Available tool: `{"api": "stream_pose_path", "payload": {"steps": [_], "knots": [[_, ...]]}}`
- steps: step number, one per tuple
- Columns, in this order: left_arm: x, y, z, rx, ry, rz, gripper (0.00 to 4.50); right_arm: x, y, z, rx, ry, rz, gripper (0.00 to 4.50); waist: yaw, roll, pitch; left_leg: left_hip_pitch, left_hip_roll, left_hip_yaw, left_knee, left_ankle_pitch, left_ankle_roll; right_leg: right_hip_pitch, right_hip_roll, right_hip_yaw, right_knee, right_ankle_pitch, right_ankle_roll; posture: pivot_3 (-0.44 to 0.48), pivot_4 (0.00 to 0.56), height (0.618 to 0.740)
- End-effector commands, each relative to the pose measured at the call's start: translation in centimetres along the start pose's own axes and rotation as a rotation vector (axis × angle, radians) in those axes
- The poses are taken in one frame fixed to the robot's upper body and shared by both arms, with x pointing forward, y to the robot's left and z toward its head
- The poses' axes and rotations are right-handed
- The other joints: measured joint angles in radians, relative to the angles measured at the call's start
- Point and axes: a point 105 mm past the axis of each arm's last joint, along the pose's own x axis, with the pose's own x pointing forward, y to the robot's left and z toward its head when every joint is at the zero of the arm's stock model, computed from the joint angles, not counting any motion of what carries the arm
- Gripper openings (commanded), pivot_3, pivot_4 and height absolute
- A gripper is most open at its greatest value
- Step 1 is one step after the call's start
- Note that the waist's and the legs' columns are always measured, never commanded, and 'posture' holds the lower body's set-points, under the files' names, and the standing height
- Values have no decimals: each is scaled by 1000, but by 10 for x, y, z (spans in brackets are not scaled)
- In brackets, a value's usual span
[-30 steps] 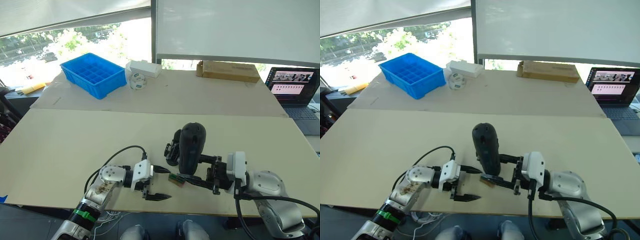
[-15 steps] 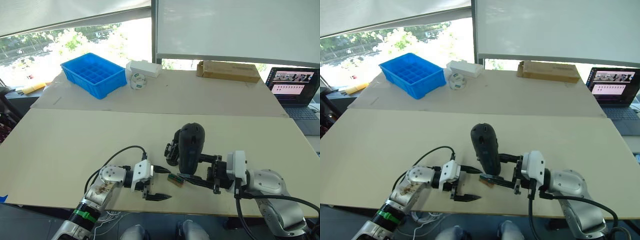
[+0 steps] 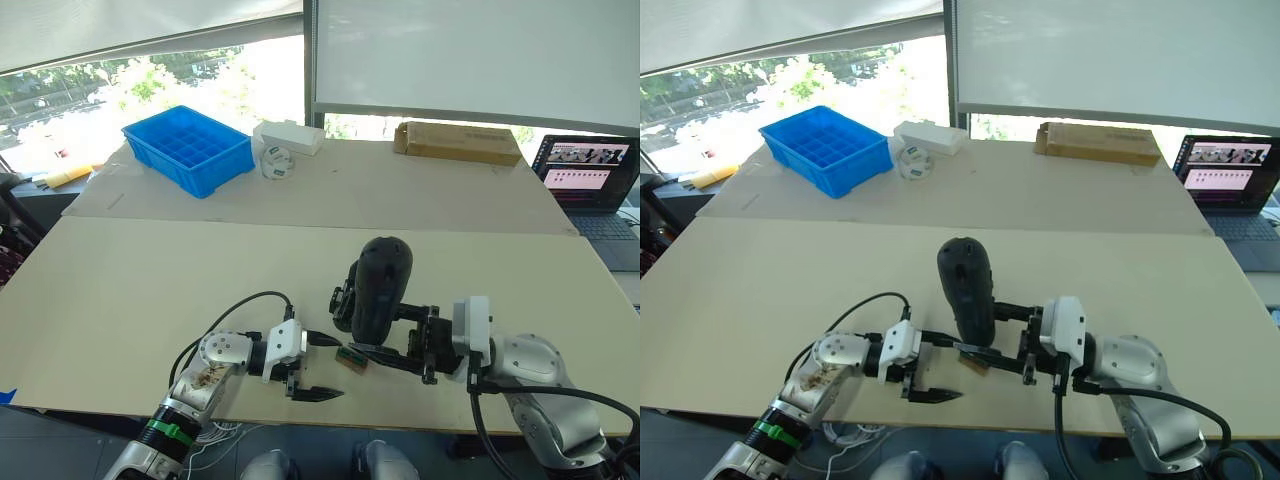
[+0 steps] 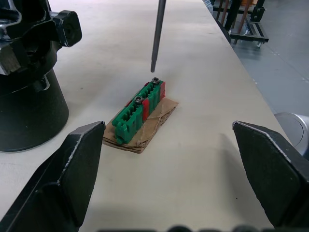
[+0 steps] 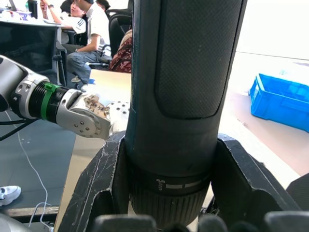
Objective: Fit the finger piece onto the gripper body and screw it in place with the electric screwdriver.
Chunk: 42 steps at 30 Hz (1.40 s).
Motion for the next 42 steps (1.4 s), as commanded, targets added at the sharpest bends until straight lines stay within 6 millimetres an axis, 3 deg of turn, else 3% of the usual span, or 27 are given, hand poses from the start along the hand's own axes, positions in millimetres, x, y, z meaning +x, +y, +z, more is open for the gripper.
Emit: {"api": "stream_pose_path", "payload": {"steps": [1, 42], "knots": [[3, -10, -13, -52, 24, -30, 4500, 0, 3, 11, -43, -42, 9, 1943, 0, 0, 0, 0, 0, 0, 0, 0, 0, 0, 0, 0, 0, 0, 0, 0, 150, 740], [5, -12, -14, -58, 26, -36, 4500, -3, 2, 9, 13, -47, 9, 1943, 0, 0, 0, 0, 0, 0, 0, 0, 0, 0, 0, 0, 0, 0, 0, 0, 150, 740]]}}
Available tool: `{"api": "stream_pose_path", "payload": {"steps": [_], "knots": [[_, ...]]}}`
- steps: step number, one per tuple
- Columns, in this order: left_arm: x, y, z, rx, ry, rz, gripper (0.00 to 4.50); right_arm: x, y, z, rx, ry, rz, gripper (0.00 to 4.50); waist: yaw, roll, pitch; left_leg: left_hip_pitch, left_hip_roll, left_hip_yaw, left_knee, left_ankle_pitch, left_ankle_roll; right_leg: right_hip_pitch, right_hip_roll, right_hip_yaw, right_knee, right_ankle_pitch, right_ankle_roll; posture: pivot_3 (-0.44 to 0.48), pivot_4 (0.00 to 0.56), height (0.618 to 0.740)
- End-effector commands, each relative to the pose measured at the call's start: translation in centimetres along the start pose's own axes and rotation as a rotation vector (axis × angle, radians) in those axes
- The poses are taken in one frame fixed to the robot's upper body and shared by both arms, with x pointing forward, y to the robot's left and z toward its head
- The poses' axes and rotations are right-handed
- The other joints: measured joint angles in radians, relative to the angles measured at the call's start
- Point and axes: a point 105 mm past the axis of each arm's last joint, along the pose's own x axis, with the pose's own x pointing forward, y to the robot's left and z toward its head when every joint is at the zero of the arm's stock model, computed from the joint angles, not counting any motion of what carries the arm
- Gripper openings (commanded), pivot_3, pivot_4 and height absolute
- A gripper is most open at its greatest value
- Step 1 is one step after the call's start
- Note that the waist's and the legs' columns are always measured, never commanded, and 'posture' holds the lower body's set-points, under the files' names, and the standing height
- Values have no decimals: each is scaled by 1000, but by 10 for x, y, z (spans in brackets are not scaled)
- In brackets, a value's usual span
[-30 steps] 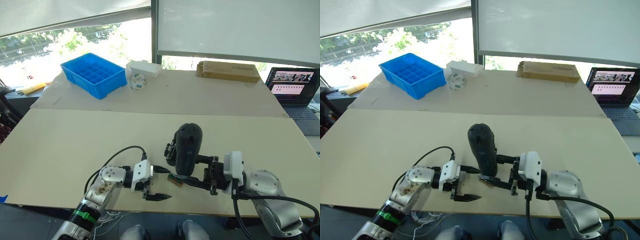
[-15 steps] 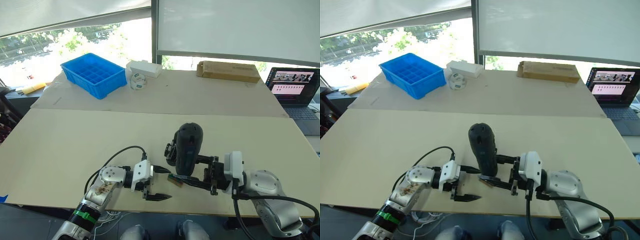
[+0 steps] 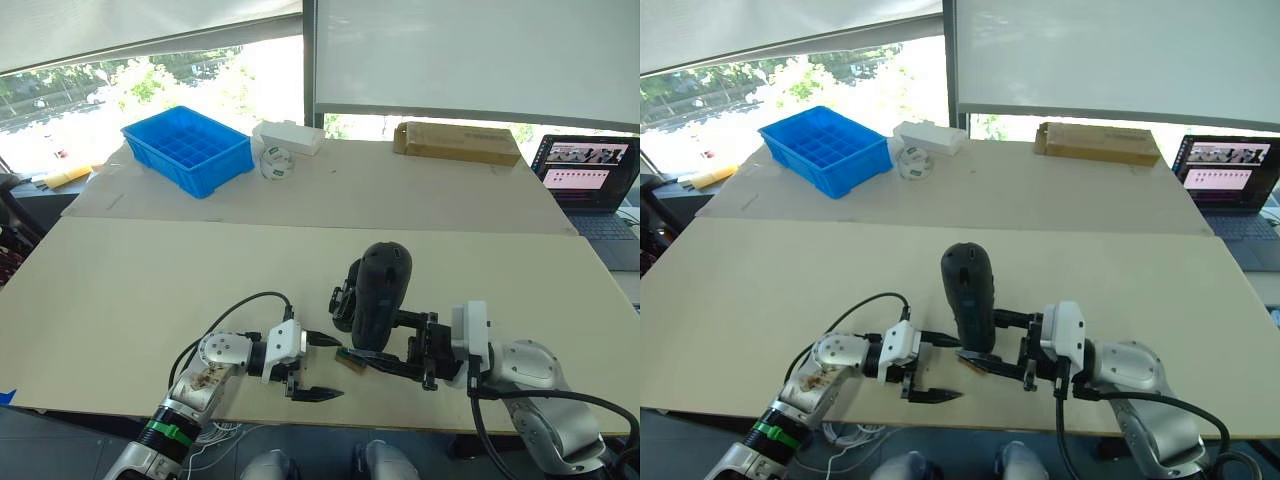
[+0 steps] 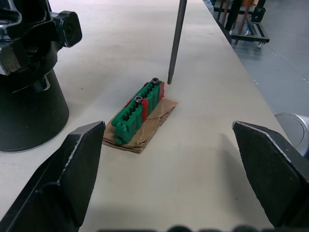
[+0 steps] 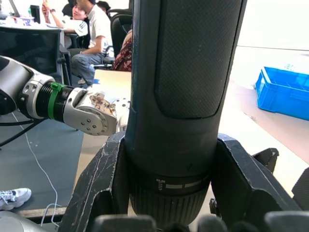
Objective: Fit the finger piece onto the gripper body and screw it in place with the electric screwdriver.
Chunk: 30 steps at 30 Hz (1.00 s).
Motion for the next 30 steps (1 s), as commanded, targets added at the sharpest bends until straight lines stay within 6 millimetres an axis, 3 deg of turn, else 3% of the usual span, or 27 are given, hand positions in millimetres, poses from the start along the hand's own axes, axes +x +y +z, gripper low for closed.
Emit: {"api": "stream_pose_path", "payload": {"steps": [1, 11, 30], "knots": [[4, -11, -13, -56, 28, -33, 4500, -1, -1, 12, -31, -35, 6, 1943, 0, 0, 0, 0, 0, 0, 0, 0, 0, 0, 0, 0, 0, 0, 0, 0, 150, 740], [4, -11, -13, -56, 28, -33, 4500, -1, -7, 25, -65, -78, -19, 1943, 0, 0, 0, 0, 0, 0, 0, 0, 0, 0, 0, 0, 0, 0, 0, 0, 150, 740], [4, -10, -10, -57, 28, -27, 4500, 0, -10, 13, -68, -46, -31, 1943, 0, 0, 0, 0, 0, 0, 0, 0, 0, 0, 0, 0, 0, 0, 0, 0, 150, 740]]}}
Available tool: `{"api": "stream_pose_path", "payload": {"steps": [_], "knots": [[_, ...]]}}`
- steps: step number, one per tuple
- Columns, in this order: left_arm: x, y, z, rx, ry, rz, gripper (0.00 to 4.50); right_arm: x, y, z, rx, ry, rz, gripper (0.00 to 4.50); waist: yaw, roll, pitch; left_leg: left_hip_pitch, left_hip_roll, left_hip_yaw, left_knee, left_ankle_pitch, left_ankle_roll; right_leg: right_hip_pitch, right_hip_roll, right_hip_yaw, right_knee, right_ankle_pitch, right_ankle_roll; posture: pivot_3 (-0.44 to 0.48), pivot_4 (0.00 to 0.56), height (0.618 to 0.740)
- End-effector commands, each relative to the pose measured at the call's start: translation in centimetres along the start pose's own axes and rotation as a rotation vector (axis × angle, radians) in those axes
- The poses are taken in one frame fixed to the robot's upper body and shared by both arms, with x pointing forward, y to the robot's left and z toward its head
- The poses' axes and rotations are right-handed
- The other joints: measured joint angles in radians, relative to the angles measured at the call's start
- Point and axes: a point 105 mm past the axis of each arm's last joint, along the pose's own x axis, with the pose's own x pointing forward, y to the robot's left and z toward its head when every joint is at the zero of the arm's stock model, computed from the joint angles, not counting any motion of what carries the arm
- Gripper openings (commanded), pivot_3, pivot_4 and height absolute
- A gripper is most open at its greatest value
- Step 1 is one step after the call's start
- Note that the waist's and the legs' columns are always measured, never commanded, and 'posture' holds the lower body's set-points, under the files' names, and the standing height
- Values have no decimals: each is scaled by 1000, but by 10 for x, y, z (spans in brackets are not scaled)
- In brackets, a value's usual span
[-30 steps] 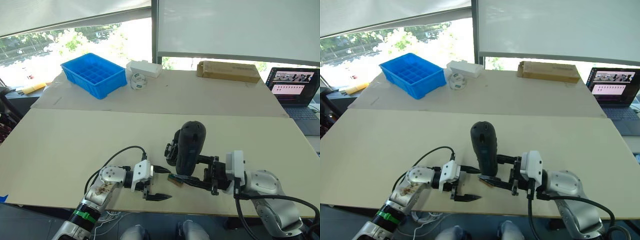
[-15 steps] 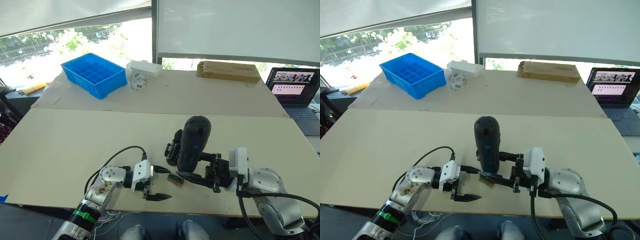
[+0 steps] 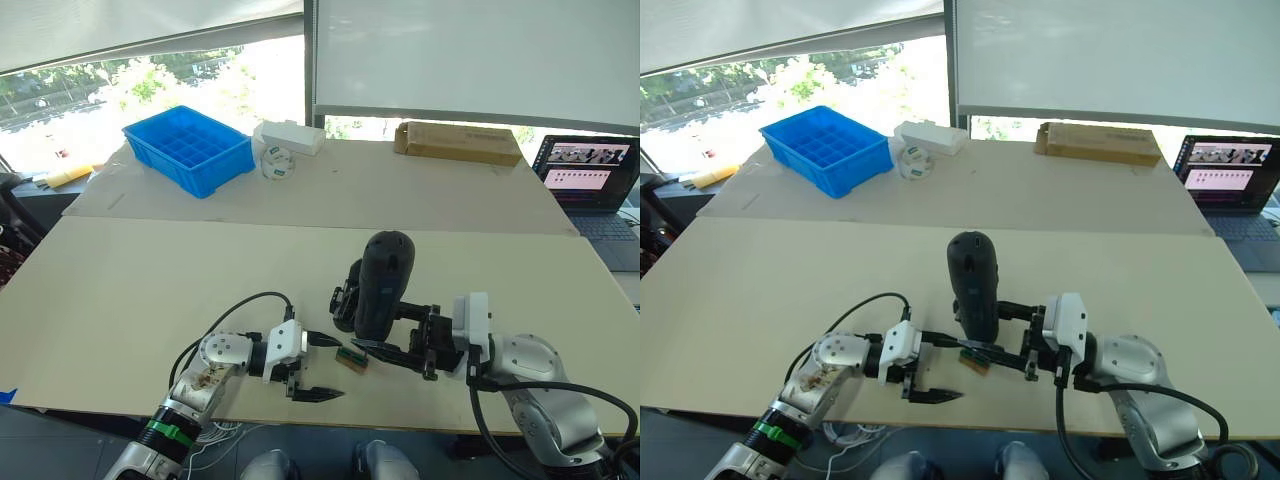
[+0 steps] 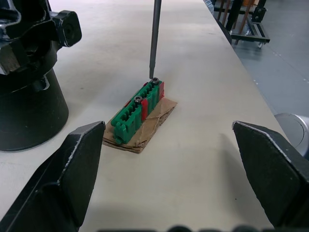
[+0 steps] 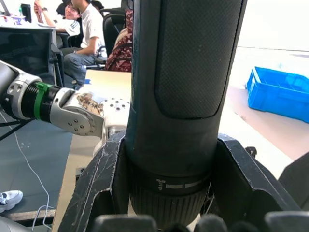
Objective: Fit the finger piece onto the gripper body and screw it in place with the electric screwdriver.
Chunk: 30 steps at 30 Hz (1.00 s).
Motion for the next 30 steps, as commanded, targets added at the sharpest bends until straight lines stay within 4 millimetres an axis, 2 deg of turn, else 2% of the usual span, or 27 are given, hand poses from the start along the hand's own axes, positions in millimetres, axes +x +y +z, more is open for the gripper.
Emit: {"api": "stream_pose_path", "payload": {"steps": [1, 30], "knots": [[3, -10, -11, -54, 26, -26, 4500, 0, 0, 14, -56, -54, 1, 1943, 0, 0, 0, 0, 0, 0, 0, 0, 0, 0, 0, 0, 0, 0, 0, 0, 150, 740], [3, -12, -14, -61, 30, -33, 4500, 0, 7, 16, -66, -61, 28, 1943, 0, 0, 0, 0, 0, 0, 0, 0, 0, 0, 0, 0, 0, 0, 0, 0, 150, 740]]}}
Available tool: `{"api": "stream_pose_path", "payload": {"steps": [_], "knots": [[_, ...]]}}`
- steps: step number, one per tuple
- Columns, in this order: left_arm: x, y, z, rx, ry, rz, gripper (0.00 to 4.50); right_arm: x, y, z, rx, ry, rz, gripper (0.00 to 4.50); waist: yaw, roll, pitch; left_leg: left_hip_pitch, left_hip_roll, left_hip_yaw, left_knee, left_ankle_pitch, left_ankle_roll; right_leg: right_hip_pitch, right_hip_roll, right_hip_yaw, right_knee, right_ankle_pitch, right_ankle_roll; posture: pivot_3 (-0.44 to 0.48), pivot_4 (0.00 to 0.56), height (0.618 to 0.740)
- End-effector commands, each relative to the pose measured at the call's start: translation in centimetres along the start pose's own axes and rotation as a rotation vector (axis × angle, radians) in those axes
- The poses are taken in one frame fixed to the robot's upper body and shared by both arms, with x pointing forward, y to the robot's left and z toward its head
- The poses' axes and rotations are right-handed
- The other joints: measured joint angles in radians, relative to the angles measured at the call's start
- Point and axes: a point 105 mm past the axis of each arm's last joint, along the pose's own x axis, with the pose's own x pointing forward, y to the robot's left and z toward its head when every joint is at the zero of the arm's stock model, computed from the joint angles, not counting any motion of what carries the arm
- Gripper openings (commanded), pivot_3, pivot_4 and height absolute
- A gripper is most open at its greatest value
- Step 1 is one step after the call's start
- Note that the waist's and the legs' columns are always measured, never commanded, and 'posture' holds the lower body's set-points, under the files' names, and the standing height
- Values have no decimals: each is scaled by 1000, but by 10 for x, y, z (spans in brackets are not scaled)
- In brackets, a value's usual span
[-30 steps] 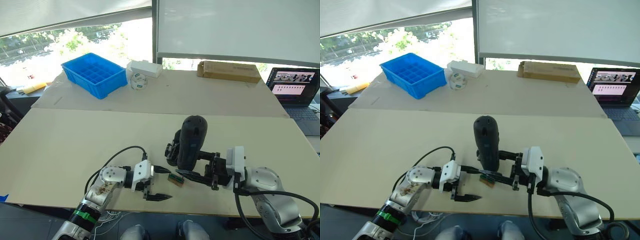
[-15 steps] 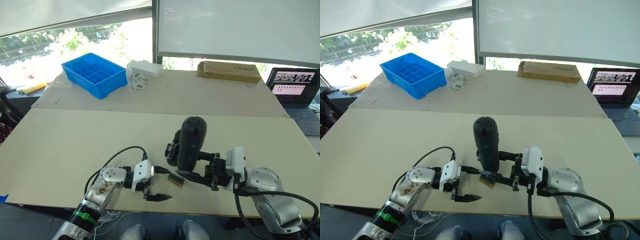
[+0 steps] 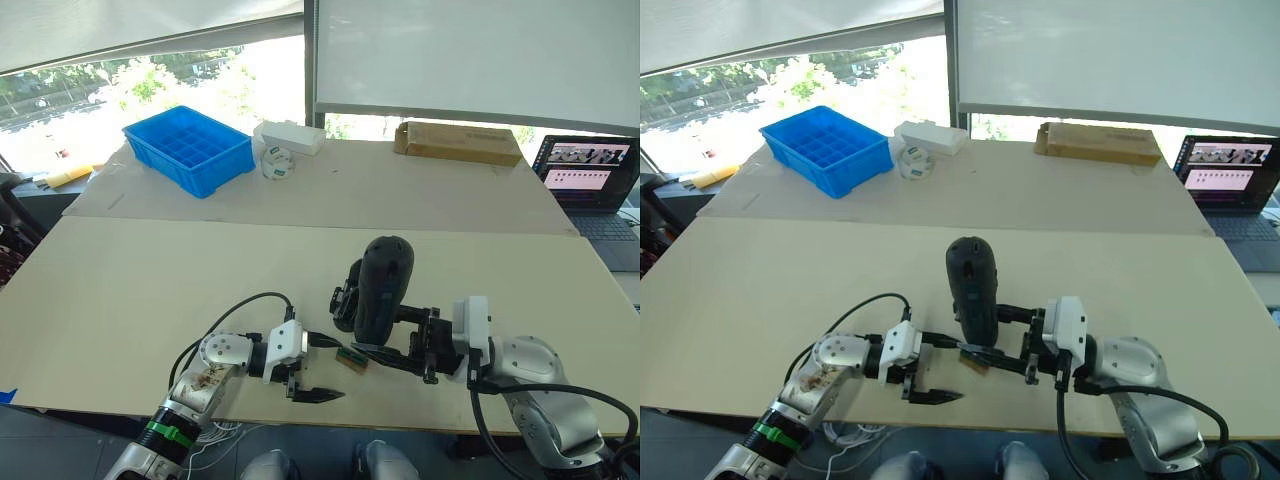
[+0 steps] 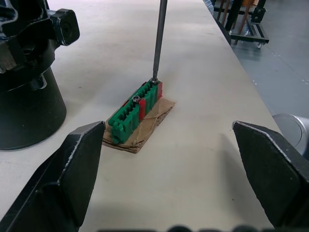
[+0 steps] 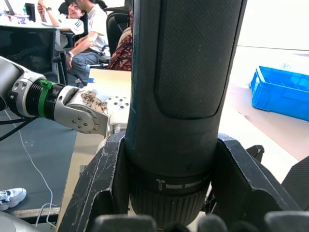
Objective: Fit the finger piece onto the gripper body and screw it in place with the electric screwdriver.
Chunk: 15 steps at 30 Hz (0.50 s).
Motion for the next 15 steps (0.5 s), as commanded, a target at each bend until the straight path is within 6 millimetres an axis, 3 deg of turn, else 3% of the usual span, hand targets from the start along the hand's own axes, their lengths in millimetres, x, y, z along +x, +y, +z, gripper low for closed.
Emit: {"api": "stream_pose_path", "payload": {"steps": [1, 15], "knots": [[3, -11, -14, -54, 28, -32, 4500, 1, 3, 17, -73, -57, 13, 1943, 0, 0, 0, 0, 0, 0, 0, 0, 0, 0, 0, 0, 0, 0, 0, 0, 150, 740], [3, -9, -12, -52, 28, -32, 4500, 3, 0, 8, -79, -28, 5, 1943, 0, 0, 0, 0, 0, 0, 0, 0, 0, 0, 0, 0, 0, 0, 0, 0, 150, 740]]}}
